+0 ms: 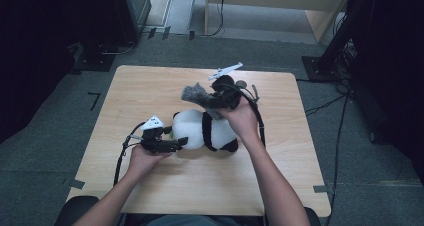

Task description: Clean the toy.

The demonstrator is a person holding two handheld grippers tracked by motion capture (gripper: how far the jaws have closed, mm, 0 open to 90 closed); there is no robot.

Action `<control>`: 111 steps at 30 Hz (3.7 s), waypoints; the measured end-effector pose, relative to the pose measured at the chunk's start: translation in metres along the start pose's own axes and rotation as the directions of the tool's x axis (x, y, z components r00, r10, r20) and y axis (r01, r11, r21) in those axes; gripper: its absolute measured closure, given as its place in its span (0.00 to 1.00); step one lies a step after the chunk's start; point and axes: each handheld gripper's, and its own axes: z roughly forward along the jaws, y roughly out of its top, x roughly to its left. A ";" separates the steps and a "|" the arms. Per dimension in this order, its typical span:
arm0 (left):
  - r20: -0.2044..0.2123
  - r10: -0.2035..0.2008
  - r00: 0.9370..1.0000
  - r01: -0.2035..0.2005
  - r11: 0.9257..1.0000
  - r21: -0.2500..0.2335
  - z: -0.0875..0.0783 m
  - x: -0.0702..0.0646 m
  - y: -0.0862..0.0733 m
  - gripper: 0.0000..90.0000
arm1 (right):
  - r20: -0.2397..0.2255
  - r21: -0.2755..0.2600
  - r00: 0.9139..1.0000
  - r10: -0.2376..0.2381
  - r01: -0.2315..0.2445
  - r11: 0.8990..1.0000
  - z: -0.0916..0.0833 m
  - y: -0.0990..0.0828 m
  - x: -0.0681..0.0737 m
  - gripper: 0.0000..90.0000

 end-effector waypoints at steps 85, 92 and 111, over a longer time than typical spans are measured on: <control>-0.004 0.000 1.000 0.000 1.000 0.009 0.001 -0.002 0.004 0.27 | -0.119 0.122 0.991 -0.064 0.079 0.989 0.059 -0.028 0.050 0.81; -0.003 0.002 1.000 -0.002 1.000 0.009 0.001 -0.003 0.004 0.27 | -0.115 0.118 0.992 -0.050 0.063 0.991 0.048 -0.036 0.043 0.80; -0.004 0.016 1.000 -0.016 1.000 0.008 0.002 -0.005 0.005 0.27 | -0.017 0.047 1.000 0.022 -0.022 0.999 -0.011 -0.072 0.006 0.79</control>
